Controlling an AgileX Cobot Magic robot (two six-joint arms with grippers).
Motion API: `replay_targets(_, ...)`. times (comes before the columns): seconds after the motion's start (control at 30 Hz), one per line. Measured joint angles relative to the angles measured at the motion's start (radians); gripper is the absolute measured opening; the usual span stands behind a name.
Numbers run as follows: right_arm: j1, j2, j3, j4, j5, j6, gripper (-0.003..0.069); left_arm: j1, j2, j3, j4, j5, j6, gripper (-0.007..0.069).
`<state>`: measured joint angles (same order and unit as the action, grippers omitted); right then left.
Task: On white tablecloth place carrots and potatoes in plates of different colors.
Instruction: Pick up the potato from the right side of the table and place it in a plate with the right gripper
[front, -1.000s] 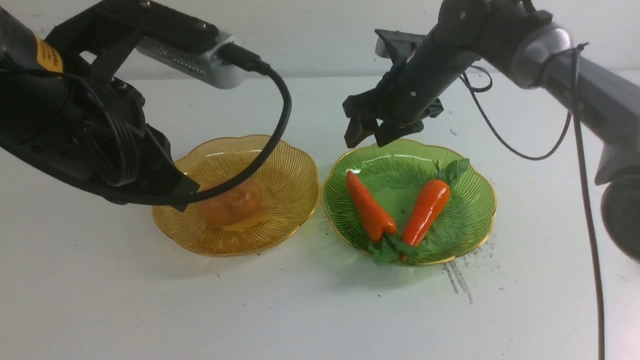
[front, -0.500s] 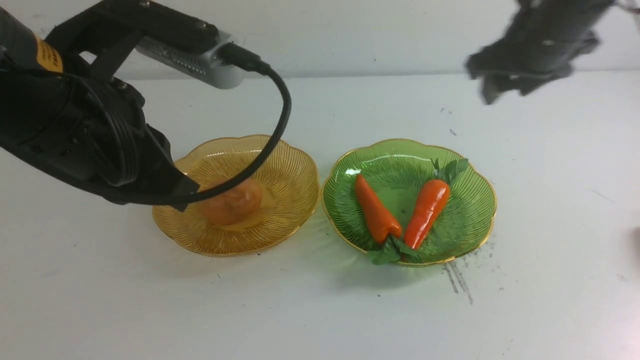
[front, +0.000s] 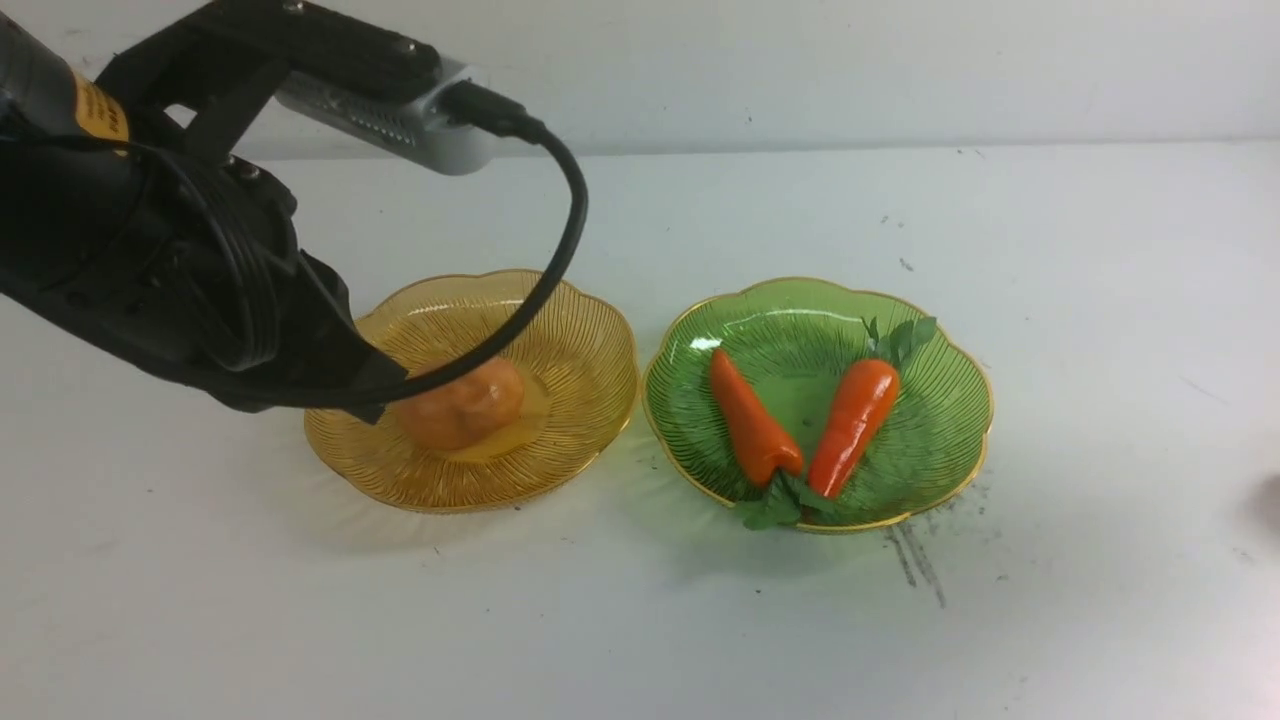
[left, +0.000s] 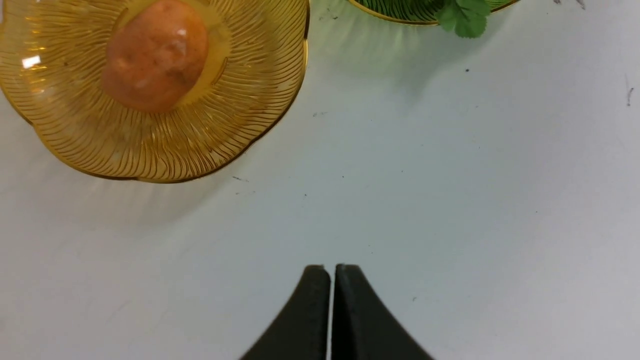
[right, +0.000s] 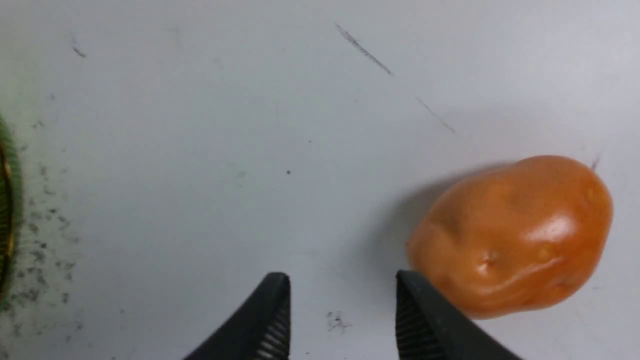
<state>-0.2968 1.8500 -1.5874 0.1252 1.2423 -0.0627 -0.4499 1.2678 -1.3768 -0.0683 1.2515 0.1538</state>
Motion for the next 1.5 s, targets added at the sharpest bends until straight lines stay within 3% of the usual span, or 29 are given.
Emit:
replay_targets(0.03,-0.001,0.011,0.001,-0.056,-0.007,0.057,0.0417,0.000,0.000,0.000,-0.002,0.000,0.000,-0.0003)
replay_targets(0.17,-0.004,0.041,0.001,-0.215,-0.014,0.243,0.0626,0.000,0.000,0.000,-0.003,0.000,0.000,-0.0003)
replay_targets(0.3,-0.004,0.067,0.001,-0.233,-0.014,0.221,0.0682,0.000,0.000,0.000,-0.003,0.000,0.000,-0.0003)
replay_targets(0.63,-0.004,0.087,0.000,-0.167,-0.012,0.019,0.0674,0.000,0.000,0.000,-0.003,0.000,0.000,-0.0003)
replay_targets(1.13,-0.004,0.239,0.000,-0.253,-0.016,0.013,0.0640,0.000,0.000,0.083,-0.004,0.000,0.001,-0.0003)
replay_targets(1.5,-0.004,0.267,-0.032,-0.219,-0.013,0.036,0.0601,0.000,0.000,0.088,-0.002,0.000,0.001,-0.0003)
